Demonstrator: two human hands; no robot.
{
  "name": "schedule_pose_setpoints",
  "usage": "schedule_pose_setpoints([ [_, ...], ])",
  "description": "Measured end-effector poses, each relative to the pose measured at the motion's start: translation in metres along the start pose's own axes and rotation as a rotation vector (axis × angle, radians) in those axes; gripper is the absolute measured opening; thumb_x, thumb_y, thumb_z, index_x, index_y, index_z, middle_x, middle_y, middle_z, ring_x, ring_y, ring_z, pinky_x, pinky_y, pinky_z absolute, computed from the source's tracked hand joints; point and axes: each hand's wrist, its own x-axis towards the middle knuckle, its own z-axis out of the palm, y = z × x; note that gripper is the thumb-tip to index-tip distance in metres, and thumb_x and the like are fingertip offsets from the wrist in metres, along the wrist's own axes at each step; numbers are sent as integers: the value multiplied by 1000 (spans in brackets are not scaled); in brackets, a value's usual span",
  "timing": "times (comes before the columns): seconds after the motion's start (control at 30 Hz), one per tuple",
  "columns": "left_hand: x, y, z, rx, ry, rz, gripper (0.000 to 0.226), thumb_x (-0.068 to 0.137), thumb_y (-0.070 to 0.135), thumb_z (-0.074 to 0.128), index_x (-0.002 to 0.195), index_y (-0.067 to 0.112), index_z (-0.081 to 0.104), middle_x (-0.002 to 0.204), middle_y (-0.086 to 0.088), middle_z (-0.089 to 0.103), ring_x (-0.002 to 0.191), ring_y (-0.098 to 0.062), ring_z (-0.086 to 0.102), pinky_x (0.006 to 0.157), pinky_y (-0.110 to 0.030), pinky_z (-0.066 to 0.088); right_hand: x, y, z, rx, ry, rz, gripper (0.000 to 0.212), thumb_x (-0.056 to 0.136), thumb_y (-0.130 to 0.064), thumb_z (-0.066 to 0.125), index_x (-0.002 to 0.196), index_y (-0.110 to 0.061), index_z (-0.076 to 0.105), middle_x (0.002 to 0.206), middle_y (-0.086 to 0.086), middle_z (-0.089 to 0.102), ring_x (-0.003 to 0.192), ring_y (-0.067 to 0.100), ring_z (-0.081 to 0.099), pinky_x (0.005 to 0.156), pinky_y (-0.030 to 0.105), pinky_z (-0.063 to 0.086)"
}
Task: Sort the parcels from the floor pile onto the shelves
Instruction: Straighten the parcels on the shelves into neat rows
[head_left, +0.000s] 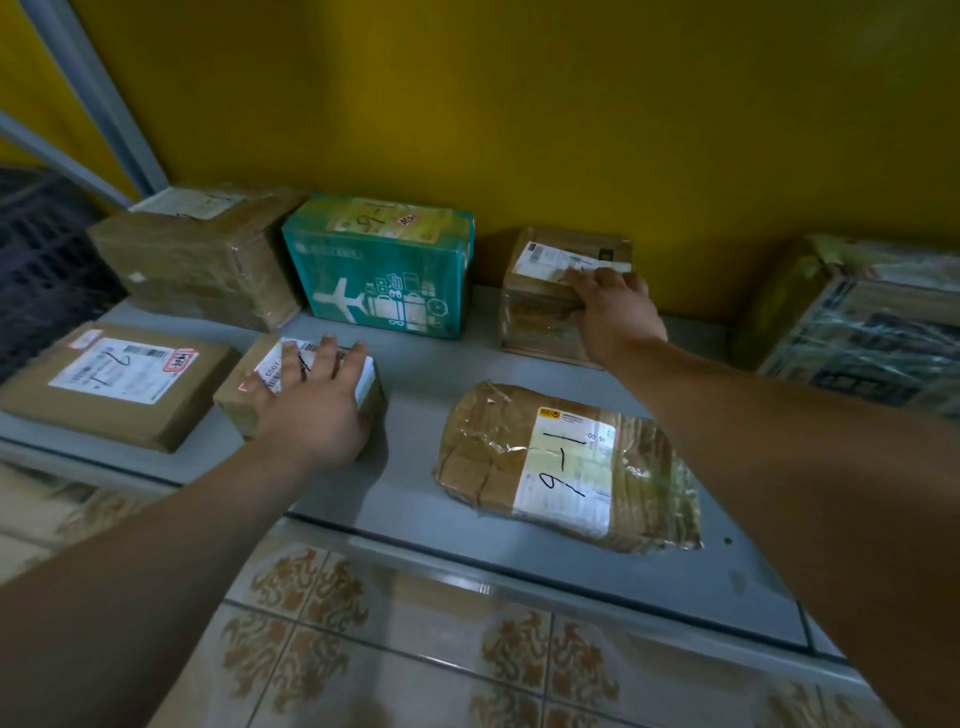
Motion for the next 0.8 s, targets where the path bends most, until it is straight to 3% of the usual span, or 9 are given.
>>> schedule_pose_setpoints([
  [0.23, -15, -3, -5, 41, -8, -5, 74, 95, 42, 46, 153, 33, 1, 163, 1, -5, 148, -36, -4, 111, -67, 12, -19, 25, -3, -6, 13, 69, 61, 101, -17, 46, 156, -29, 22, 157, 7, 29, 144, 38, 18, 113, 54, 32],
  [0.33, -20, -2, -9, 39, -19, 9, 74, 95, 48, 44, 153, 34, 0, 163, 2, -6, 148, -35, -3, 111, -66, 13, -19, 14, -8, -60, -6, 129, 67, 99, -23, 49, 156, -31, 16, 162, 7, 18, 149, 35, 9, 116, 63, 15],
  [0.43, -24, -1, -14, 14, -63, 37, 79, 92, 59, 43, 153, 34, 0, 163, 5, -7, 149, -31, -3, 113, -63, 14, -23, -13, -11, -92, 16, 68, 67, 99, -37, 47, 156, -27, 15, 163, 10, 15, 151, 35, 6, 120, 58, 9],
  [0.6, -28, -20, -33, -121, -42, 103, 78, 90, 67, 37, 154, 32, 10, 164, 4, 1, 150, -23, 3, 117, -52, 13, -32, -75, -22, -85, -37, -46, 67, 99, -46, 46, 156, -23, 19, 163, 10, 18, 151, 32, 10, 121, 52, 16],
  [0.8, -10, -95, -49, -219, -107, 67, 68, 92, 65, 36, 150, 32, 25, 163, 0, 11, 148, -26, 9, 116, -55, 13, -43, -144, -38, -66, -135, -68, 67, 98, -48, 47, 155, -23, 21, 158, 6, 26, 147, 31, 19, 115, 47, 24],
])
